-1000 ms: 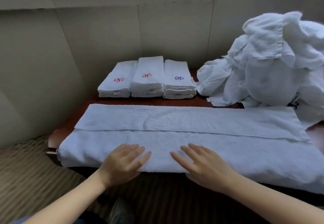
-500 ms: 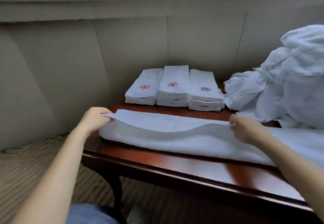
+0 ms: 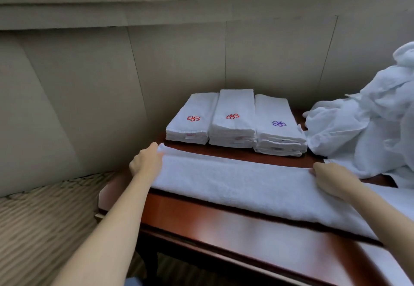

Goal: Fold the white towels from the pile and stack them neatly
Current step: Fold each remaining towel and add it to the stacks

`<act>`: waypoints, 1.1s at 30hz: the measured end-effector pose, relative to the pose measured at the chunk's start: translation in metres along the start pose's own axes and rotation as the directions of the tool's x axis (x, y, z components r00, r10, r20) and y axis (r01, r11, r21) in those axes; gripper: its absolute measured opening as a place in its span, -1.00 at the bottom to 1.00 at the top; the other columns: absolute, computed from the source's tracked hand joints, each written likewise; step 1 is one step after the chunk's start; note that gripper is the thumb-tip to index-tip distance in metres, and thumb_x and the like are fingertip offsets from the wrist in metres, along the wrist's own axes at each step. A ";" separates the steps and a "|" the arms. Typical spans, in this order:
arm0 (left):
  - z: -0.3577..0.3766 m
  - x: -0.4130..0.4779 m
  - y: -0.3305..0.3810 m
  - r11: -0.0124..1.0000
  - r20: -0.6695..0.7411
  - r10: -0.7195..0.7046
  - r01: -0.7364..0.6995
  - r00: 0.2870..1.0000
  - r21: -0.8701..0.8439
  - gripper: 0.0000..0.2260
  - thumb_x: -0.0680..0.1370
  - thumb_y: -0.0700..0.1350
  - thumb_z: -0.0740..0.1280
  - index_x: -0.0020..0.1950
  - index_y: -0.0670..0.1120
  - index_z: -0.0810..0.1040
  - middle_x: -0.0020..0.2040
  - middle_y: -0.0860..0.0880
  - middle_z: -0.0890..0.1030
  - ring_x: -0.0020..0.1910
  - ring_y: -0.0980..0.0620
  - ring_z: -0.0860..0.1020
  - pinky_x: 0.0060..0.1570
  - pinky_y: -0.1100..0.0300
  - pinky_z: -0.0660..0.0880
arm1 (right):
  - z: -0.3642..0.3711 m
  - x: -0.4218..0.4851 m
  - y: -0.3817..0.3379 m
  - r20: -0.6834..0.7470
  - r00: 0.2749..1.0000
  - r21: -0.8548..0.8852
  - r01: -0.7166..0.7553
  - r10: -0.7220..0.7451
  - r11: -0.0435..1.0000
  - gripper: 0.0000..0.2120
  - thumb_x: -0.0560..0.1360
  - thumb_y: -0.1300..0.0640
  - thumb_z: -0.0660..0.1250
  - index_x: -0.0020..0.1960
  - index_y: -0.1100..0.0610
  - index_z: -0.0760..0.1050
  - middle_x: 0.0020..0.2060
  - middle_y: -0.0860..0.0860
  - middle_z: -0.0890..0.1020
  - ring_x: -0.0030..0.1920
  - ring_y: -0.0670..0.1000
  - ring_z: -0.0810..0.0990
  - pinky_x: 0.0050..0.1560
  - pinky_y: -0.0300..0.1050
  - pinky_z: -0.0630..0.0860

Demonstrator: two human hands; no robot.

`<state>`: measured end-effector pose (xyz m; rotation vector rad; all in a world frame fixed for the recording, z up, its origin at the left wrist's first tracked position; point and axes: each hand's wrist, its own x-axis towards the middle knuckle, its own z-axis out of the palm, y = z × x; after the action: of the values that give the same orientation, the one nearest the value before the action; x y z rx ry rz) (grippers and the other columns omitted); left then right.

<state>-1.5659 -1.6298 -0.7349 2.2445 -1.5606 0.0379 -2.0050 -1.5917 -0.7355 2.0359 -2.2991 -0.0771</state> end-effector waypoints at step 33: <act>0.055 -0.177 0.261 0.587 0.296 0.801 -0.781 0.521 -0.213 -0.61 0.64 0.12 0.04 0.43 0.04 0.31 0.35 0.00 0.42 0.34 -0.03 0.36 0.32 0.07 0.22 | -0.051 -0.144 0.168 0.026 0.926 0.295 -0.368 0.377 0.882 -0.63 0.36 0.33 0.13 0.03 0.07 0.57 -0.10 0.04 0.61 -0.09 0.07 0.54 -0.07 -0.09 0.51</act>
<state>-1.8797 -1.5667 -0.7486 1.3218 -2.6463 -0.1755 -2.1495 -1.4274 -0.6734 1.6347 -2.7737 0.3393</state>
